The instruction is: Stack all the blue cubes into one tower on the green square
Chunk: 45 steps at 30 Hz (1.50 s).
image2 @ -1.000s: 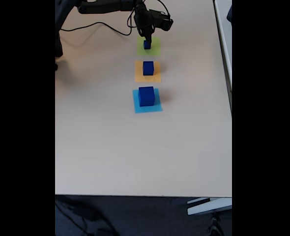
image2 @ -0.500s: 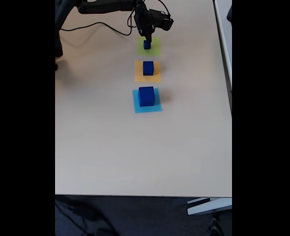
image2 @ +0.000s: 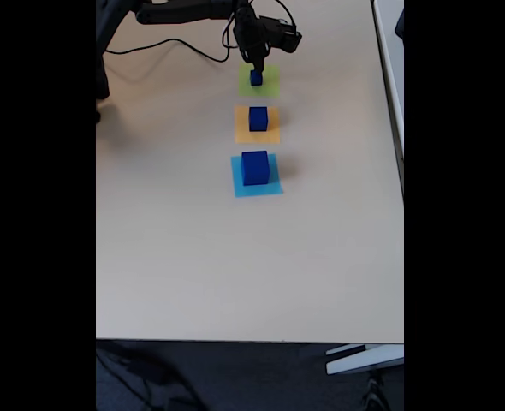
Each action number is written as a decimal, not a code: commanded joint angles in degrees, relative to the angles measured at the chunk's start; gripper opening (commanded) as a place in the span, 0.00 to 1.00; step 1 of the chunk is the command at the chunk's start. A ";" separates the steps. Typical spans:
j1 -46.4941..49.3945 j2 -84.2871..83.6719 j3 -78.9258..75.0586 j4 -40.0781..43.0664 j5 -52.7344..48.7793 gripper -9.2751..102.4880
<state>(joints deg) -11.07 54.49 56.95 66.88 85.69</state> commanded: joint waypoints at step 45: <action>26.37 18.46 -1.76 3.08 -27.77 0.08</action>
<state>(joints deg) 12.92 68.55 55.20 70.49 58.36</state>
